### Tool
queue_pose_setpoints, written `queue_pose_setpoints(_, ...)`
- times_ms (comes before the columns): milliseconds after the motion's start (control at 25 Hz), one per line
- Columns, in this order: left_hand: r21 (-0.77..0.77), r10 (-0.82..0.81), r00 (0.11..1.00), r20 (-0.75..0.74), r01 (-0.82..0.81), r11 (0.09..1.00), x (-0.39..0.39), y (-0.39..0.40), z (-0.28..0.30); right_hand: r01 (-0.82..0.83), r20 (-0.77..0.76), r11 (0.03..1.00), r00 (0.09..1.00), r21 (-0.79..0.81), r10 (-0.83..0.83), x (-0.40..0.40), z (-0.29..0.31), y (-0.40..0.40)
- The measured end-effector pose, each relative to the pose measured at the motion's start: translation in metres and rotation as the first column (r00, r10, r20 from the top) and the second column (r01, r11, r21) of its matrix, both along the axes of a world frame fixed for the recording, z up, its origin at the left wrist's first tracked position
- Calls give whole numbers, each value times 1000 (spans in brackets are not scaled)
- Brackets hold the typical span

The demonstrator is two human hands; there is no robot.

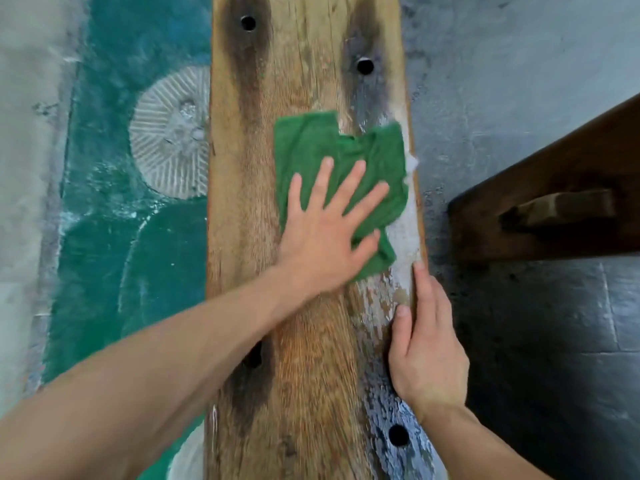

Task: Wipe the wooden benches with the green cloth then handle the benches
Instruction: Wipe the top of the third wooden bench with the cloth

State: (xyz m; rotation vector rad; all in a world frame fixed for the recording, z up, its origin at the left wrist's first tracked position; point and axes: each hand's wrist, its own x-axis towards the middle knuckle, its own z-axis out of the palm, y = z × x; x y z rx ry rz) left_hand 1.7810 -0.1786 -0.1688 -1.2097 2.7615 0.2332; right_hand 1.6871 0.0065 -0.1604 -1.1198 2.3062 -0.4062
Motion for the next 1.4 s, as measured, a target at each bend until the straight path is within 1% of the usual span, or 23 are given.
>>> queue_pose_setpoints(40, 1, -121, 992, -15, 121, 993, 33, 41, 0, 12, 19, 1000, 1000, 6, -13, -2, 1, 2)
queue_pose_setpoints(80, 7, -178, 984, -8, 178, 984, 69, 74, 5, 20, 35, 1000, 999, 18, -21, -2, 2, 1)
queue_pose_setpoints(120, 2, -169, 985, 13, 169, 986, 101, 88, 8, 20, 45, 999, 999, 29, -22, -2, 3, 0)
queue_pose_setpoints(200, -11, -58, 998, 30, 58, 998, 119, 54, 3, 15, 40, 999, 999, 42, -16, -2, 5, -3)
queue_pose_setpoints(280, -57, 138, 990, 39, -136, 989, 71, -15, -3, 8, 43, 999, 999, 38, -10, -2, 8, -4)
queue_pose_setpoints(320, -40, 238, 971, 13, -237, 971, 35, -51, -4, 14, 59, 999, 998, 32, -16, -2, 7, -4)
queue_pose_setpoints(360, -10, 305, 952, -9, -305, 952, -3, -82, -3, 14, 63, 999, 998, 29, -16, -3, 6, -4)
queue_pose_setpoints(440, 16, 360, 932, -27, -360, 933, -69, -112, -2, -3, 53, 1000, 999, 31, 2, -4, 5, -4)
queue_pose_setpoints(560, 10, 267, 964, -4, -267, 964, -100, -95, -5, -10, 45, 999, 999, 43, 8, -8, 4, -6)
queue_pose_setpoints(680, -17, 132, 991, -5, -132, 991, -82, -66, -5, -3, 24, 1000, 1000, 25, 3, -6, 0, -1)
queue_pose_setpoints(800, -30, 112, 994, -2, -112, 993, -67, -38, -9, -23, -159, 999, 987, -24, 19, -8, -10, -3)
queue_pose_setpoints(840, -34, 140, 990, -5, -141, 990, -64, -31, -10, -71, -203, 997, 977, -33, 63, -8, -10, -3)
queue_pose_setpoints(880, -27, 180, 983, -18, -181, 983, -63, -25, -11, -194, -253, 980, 951, -50, 176, -4, -9, 0)
queue_pose_setpoints(920, -15, 213, 976, -38, -214, 977, -63, -19, -10, -416, -325, 907, 869, -69, 373, 1, -7, 14)
queue_pose_setpoints(960, -8, 234, 971, -45, -235, 972, -63, -16, -8, -663, -373, 745, 711, -71, 597, 9, -7, 32)
queue_pose_setpoints(1000, -3, 237, 971, -41, -237, 972, -64, -13, -6, -827, -397, 560, 531, -51, 748, 17, -5, 47)
queue_pose_setpoints(1040, 8, 220, 975, -38, -220, 975, -64, -7, -5, -903, -389, 430, 404, -21, 828, 21, -5, 58)
queue_pose_setpoints(1120, 1, 113, 993, -20, -113, 994, -52, 25, -1, -958, -369, 287, 264, 9, 891, 19, -12, 66)
queue_pose_setpoints(1240, -43, -194, 980, -30, 193, 980, -2, 116, -3, -1000, -389, -11, -3, -19, 921, 18, -20, 70)
queue_pose_setpoints(1280, -37, -294, 956, -12, 293, 955, 16, 142, -1, -997, -408, -70, -51, -31, 912, 18, -22, 71)
queue_pose_setpoints(1320, -28, -374, 927, -7, 374, 927, 29, 151, -2, -994, -408, -98, -72, -43, 910, 19, -22, 74)
queue_pose_setpoints(1360, -12, -431, 902, -16, 431, 902, 30, 138, -2, -993, -403, -109, -85, -36, 911, 19, -23, 75)
queue_pose_setpoints(1400, -35, -440, 898, -21, 439, 898, 20, 113, -4, -994, -406, -106, -87, -24, 909, 19, -23, 73)
